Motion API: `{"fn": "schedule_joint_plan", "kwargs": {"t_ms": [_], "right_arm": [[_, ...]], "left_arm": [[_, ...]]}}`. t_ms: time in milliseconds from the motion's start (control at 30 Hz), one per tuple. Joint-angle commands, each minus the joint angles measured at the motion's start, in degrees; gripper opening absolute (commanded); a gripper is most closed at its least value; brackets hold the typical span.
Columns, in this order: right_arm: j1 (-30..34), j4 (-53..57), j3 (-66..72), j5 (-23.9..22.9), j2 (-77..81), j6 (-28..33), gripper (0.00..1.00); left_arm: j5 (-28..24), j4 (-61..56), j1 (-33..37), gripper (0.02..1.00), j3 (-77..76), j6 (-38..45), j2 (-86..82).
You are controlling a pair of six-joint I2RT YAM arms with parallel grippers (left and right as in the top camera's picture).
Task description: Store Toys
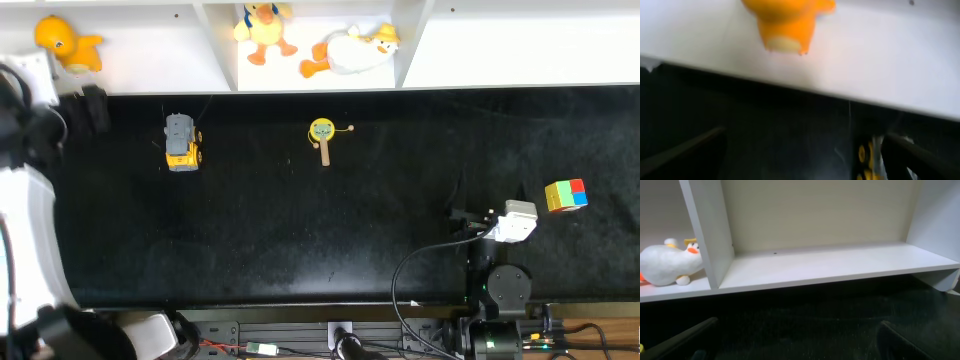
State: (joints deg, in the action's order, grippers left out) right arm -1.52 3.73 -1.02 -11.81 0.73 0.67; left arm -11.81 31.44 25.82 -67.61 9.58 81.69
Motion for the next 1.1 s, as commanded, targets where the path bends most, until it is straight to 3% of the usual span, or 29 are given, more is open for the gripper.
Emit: {"fn": "schedule_joint_plan", "kwargs": {"t_ms": [33,400,500,1100], "right_arm": [[0.0,-0.3,0.7,0.2,-0.5,0.2,0.996],[0.0,-0.3,0.7,0.2,-0.5,0.2,0.993],[0.0,-0.3,0.7,0.2,-0.5,0.2,0.996],[0.0,-0.3,0.7,0.2,-0.5,0.2,0.996]], "left_arm": [[1.2,0.0,-2.6,0.998,7.6,0.6,-6.9],[3.2,-2.4,-12.5,0.998,25.1,-4.1,-22.9],[6.3,-5.8,-15.4,0.998,29.2,-5.7,-25.4],[6.3,-19.0,-17.6,0.980,31.8,-7.1,-11.3]]}}
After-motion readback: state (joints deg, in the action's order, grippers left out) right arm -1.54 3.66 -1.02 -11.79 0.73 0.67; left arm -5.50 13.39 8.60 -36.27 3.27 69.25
